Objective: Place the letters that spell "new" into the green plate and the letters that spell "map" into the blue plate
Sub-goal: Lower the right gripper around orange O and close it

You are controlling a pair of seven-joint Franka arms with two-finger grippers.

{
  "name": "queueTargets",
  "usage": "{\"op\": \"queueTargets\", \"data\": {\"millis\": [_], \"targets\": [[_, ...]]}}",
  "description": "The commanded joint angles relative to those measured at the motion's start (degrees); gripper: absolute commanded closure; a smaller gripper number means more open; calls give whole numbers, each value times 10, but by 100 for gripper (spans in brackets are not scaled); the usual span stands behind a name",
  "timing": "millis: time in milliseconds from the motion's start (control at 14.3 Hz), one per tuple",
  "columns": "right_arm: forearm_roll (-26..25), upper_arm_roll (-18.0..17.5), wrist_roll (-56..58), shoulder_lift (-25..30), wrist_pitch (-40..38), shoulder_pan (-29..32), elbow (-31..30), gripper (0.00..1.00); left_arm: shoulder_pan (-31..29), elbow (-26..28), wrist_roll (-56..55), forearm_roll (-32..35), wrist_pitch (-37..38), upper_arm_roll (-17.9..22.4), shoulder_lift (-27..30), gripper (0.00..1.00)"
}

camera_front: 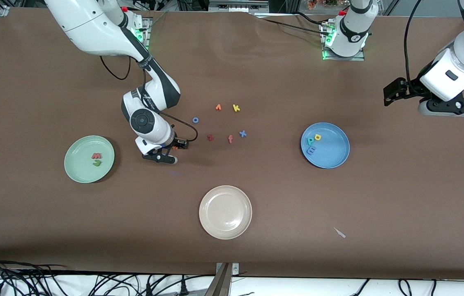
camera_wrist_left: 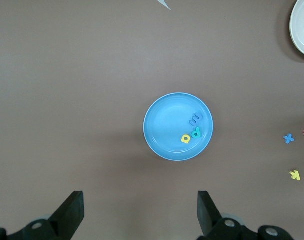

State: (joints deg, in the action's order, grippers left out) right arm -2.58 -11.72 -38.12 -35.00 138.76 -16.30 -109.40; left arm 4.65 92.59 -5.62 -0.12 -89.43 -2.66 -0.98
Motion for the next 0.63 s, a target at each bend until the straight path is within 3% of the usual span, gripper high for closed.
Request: {"op": "queueTargets", "data": {"millis": [0, 559], "targets": [[-3, -1, 6, -2, 5, 0, 1, 37, 1, -7, -5, -3, 10, -1, 5, 0], [-3, 0, 17, -2, 7, 2, 2, 56, 1, -7, -5, -3, 9, -1, 5, 0]]}}
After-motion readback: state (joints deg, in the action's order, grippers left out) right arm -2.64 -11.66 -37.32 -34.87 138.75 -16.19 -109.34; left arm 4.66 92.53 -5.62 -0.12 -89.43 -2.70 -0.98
